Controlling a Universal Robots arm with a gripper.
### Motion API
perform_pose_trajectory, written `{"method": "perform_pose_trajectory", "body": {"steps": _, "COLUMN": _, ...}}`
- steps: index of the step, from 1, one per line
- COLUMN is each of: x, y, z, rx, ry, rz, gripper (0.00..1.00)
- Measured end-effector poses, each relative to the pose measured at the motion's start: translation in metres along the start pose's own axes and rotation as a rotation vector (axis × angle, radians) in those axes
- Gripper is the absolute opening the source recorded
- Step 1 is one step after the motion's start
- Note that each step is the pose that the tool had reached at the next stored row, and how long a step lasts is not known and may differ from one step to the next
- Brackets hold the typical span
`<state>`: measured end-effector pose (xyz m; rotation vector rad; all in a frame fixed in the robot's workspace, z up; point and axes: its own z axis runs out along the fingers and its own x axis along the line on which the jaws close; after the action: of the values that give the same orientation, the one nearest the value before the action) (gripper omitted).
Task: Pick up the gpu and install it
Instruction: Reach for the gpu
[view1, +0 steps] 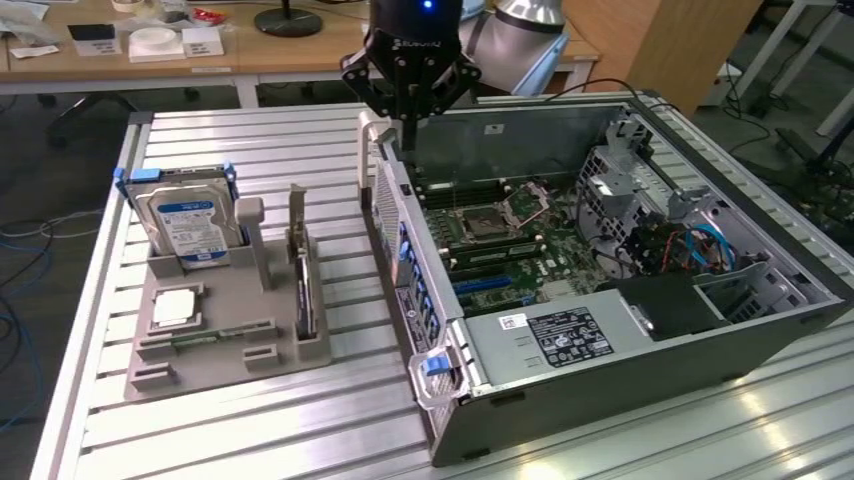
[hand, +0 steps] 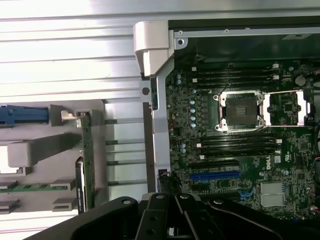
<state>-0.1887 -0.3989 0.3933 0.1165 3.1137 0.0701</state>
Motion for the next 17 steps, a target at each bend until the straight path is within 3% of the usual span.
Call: {"method": "perform_pose_trajectory", "body": {"steps": 17, "x": 0.058, "y": -0.0043, "z": -0.0015, "rx": -0.0002, "ry": 0.0001, "rz": 0.000, "gripper": 0.11}}
